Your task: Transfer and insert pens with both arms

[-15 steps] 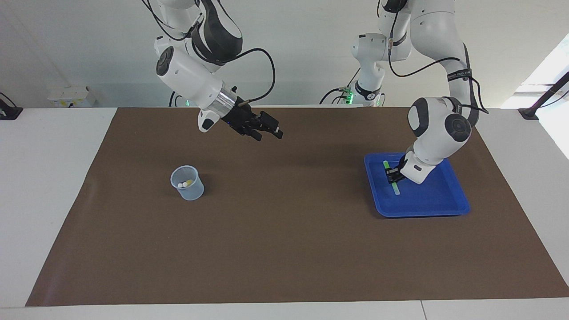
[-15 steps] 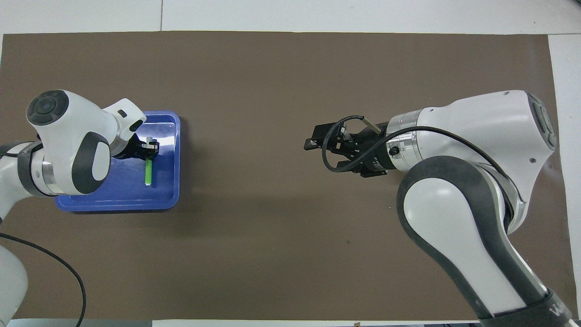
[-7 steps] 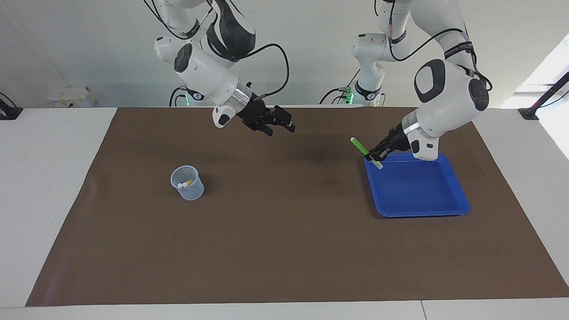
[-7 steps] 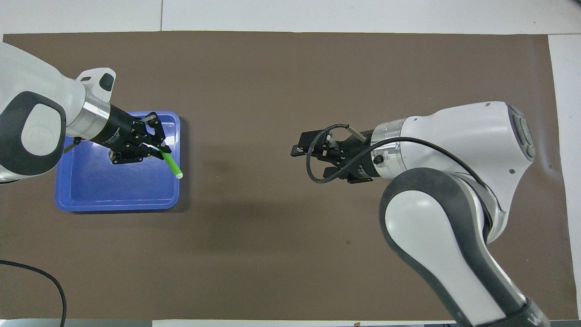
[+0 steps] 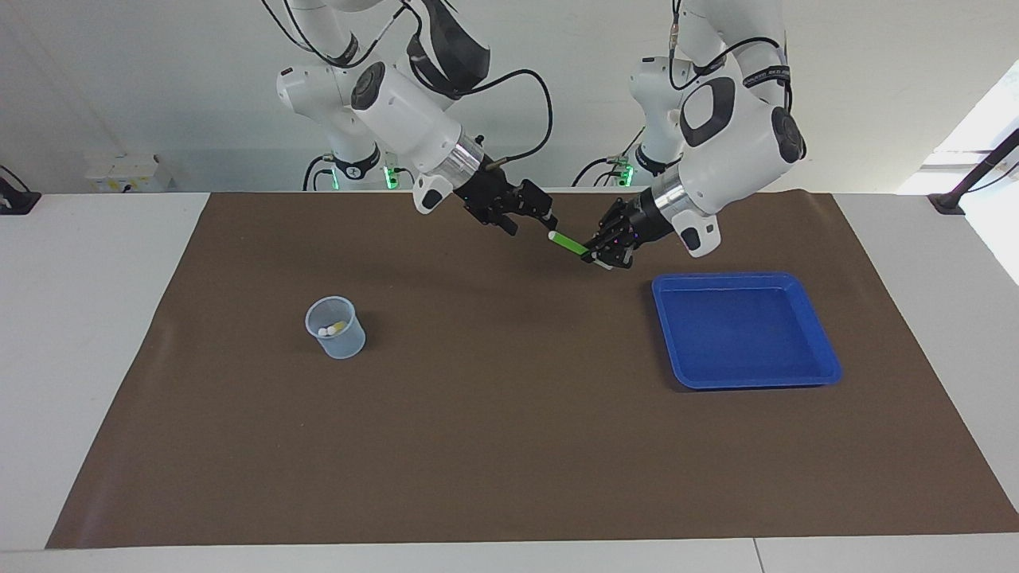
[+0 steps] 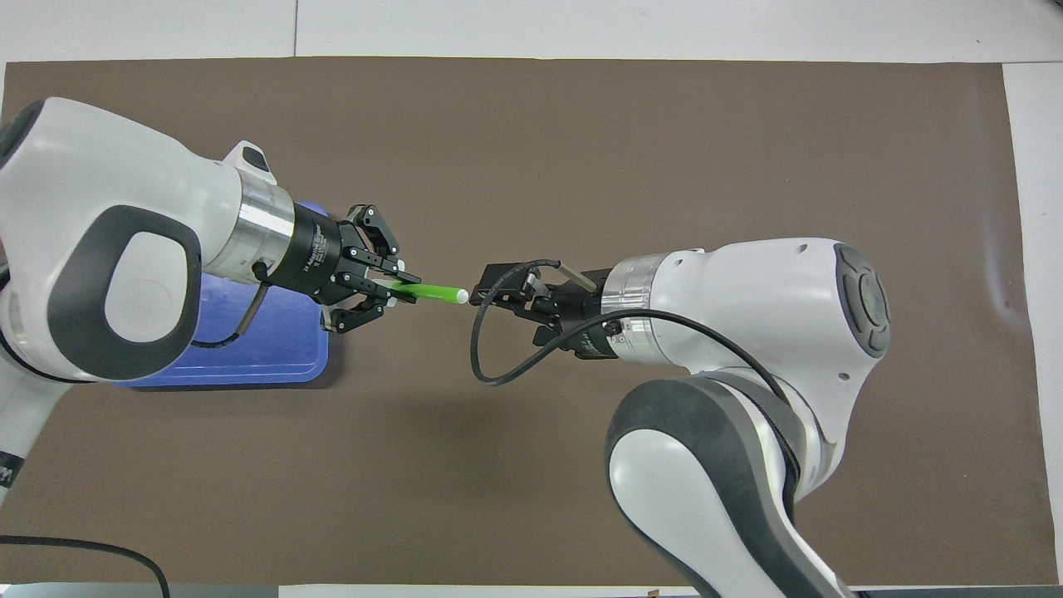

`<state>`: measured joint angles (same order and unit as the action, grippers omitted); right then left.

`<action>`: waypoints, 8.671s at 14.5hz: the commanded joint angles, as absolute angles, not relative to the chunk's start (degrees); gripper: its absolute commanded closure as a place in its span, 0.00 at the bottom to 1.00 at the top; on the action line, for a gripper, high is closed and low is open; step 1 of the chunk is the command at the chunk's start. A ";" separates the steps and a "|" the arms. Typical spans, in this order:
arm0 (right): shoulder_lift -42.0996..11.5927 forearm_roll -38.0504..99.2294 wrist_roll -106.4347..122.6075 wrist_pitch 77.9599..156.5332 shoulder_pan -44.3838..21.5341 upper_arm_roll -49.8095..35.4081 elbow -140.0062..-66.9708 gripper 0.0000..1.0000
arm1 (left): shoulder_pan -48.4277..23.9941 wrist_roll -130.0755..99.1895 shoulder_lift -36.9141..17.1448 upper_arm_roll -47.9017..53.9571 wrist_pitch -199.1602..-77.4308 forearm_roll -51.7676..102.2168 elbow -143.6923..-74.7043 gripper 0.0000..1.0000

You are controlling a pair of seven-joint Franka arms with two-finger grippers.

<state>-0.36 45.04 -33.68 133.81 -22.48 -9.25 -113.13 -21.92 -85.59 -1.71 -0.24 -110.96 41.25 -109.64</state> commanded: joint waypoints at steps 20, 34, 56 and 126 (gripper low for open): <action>0.53 46.41 -34.89 136.05 -24.00 -9.32 -114.70 0.56 | -25.49 -86.31 6.59 -0.97 -121.55 55.46 -123.66 1.00; 1.49 44.58 -31.49 128.62 -20.93 -8.88 -114.61 1.00 | -25.05 -86.22 7.29 -1.41 -122.26 55.37 -122.78 0.00; -0.27 -0.97 26.54 110.20 4.31 -8.96 -111.61 1.00 | -4.06 -42.85 1.94 2.90 -99.96 17.06 -106.81 0.00; 5.71 1.76 3.78 88.15 -0.53 1.23 -96.50 0.00 | -5.71 -0.26 2.55 0.09 -84.81 1.85 -92.11 0.00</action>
